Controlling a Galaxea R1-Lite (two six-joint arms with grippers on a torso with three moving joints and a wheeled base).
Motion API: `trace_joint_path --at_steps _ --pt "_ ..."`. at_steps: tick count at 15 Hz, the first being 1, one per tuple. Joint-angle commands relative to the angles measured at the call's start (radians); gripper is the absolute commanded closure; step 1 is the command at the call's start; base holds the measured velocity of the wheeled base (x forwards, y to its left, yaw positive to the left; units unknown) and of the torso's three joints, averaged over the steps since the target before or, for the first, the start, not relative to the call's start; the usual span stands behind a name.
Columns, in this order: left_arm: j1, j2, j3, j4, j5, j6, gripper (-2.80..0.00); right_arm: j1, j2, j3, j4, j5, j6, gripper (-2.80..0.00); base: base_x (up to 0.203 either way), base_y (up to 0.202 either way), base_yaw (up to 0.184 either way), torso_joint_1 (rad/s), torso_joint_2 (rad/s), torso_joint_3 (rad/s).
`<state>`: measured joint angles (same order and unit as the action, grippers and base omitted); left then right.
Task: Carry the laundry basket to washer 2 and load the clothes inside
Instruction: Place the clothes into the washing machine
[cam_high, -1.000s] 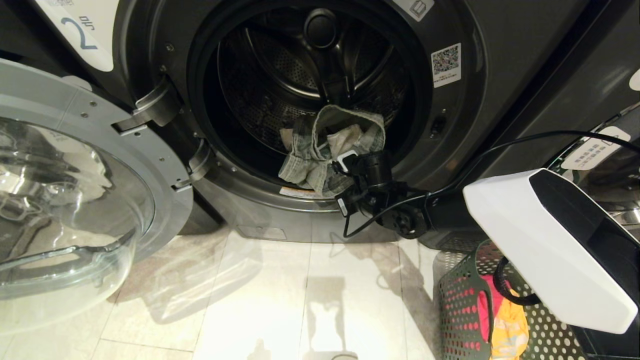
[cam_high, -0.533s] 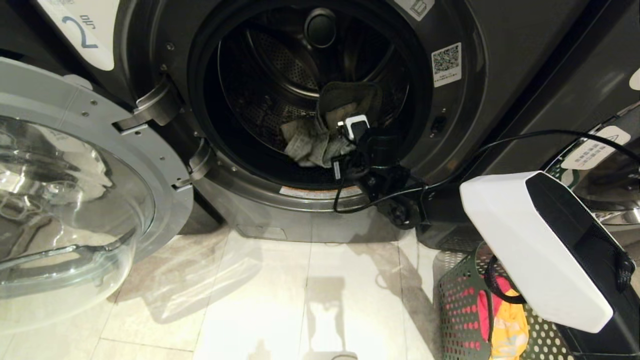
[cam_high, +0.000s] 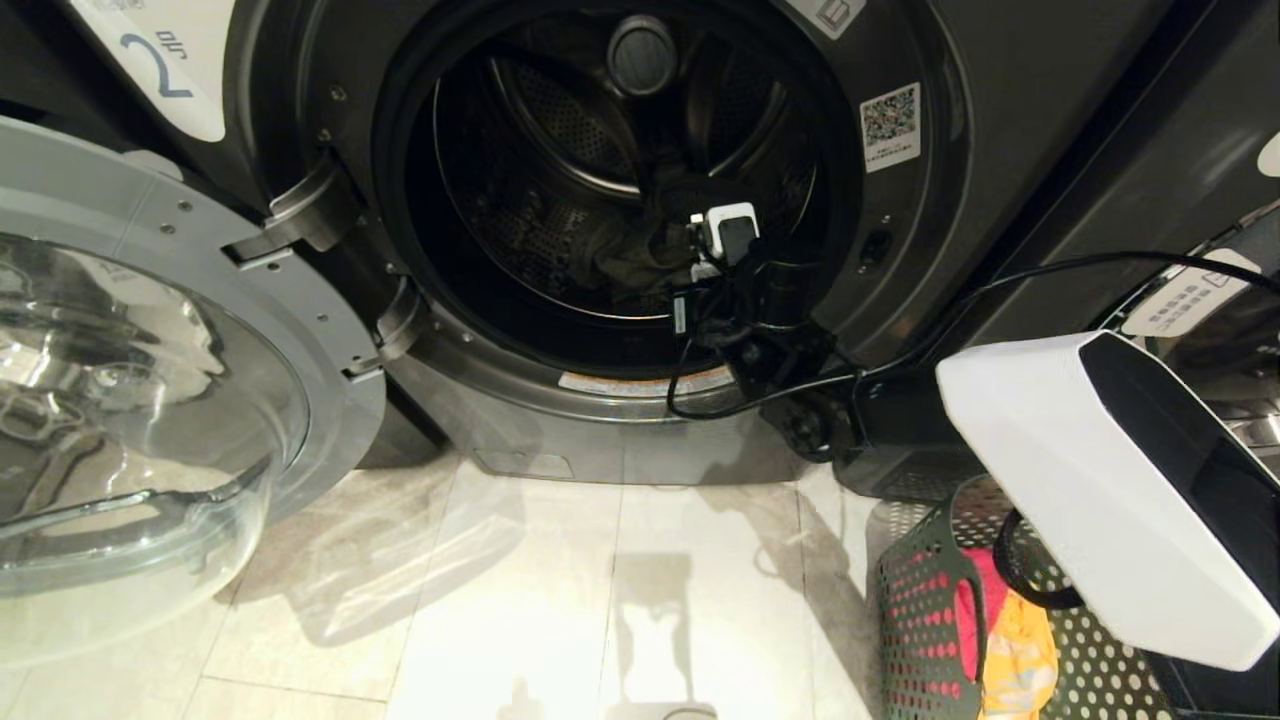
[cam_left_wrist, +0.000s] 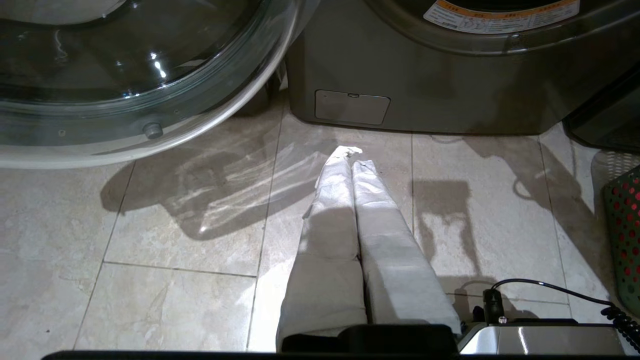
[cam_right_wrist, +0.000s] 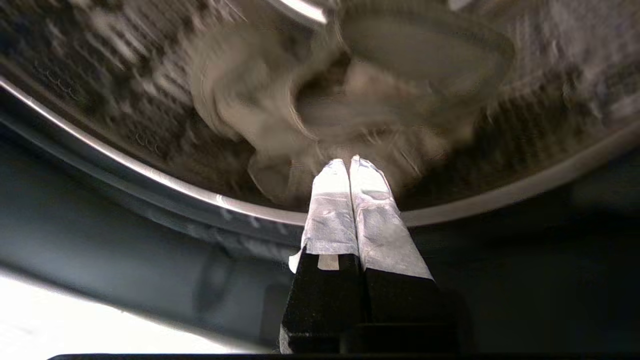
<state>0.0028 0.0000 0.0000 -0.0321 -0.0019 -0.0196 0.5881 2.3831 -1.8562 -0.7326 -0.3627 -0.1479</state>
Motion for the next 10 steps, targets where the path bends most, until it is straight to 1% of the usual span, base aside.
trace_joint_path --at_steps 1,3,5,7,10 --pt "0.000 -0.001 0.011 0.000 0.000 0.000 0.00 0.030 -0.117 0.136 0.009 0.008 0.013 0.00 0.000 0.000 0.000 0.000 0.00 0.000" --pt "0.000 0.000 0.011 0.000 0.000 0.000 0.00 0.059 -0.243 0.338 0.091 0.040 0.029 0.00 0.000 0.000 0.000 0.000 0.00 0.000" --pt "0.000 0.000 0.011 0.000 0.000 0.000 0.00 0.078 -0.395 0.567 0.249 0.137 0.040 0.00 0.000 0.000 0.000 0.000 0.00 0.000" --pt "0.000 -0.001 0.011 0.000 0.000 0.000 0.00 0.087 -0.507 0.756 0.384 0.217 0.079 0.00 0.000 0.000 0.000 0.000 0.00 0.000" --pt "0.000 0.000 0.011 0.000 0.000 0.000 0.00 0.079 -0.623 1.016 0.448 0.258 0.124 0.00 0.000 0.000 0.000 0.000 0.00 0.000"
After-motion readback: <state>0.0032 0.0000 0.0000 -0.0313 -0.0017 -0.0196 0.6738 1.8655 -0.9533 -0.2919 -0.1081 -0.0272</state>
